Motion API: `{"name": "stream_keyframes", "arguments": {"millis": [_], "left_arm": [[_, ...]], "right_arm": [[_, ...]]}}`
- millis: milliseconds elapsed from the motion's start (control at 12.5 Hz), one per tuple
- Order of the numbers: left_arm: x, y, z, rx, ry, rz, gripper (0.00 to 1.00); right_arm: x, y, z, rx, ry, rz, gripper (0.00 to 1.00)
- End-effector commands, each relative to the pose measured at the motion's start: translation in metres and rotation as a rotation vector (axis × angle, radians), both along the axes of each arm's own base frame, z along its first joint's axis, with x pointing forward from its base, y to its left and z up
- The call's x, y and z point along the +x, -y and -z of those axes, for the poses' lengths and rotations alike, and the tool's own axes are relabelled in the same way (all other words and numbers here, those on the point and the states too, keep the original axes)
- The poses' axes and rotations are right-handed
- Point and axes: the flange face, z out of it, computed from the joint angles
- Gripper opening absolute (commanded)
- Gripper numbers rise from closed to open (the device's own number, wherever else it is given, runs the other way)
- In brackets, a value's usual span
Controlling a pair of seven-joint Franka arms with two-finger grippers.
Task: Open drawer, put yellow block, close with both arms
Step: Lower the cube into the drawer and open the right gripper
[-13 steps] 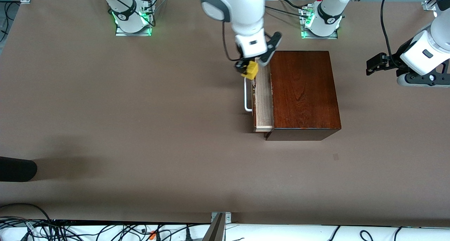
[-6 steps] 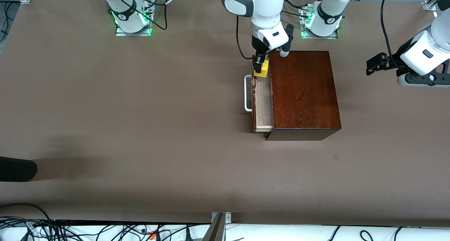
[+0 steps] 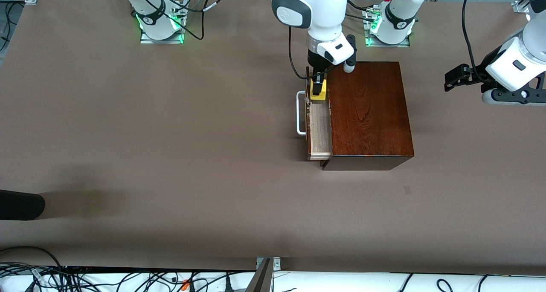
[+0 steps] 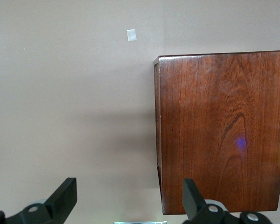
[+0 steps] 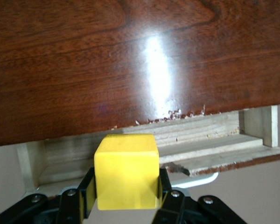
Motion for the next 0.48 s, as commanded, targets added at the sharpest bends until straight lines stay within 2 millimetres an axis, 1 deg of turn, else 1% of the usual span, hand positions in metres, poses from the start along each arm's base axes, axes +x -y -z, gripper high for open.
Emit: {"name": "stream_keyframes", "arguments": {"millis": [0,80,240,399], "left_arm": [[-0.001,0.001,-0.003,-0.009,-0.003,0.000,1.00],[-0.001,0.001,-0.003,-0.009,-0.003,0.000,1.00],[-0.001,0.001,-0.003,-0.009,-0.003,0.000,1.00],[-0.001,0.001,-0.003,-0.009,-0.003,0.000,1.00]], "right_arm": [[0.000,-0.010,0.004,0.003,0.038,-0.032,0.25],[0.000,-0.010,0.004,0.001,0.045,-0.033,0.25],[0.002,-0.011,0.011,-0.007,0.053,-0.039,0.25],[0.002,-0.013,0.023,-0.010,0.054,-0.056,0.25]]}}
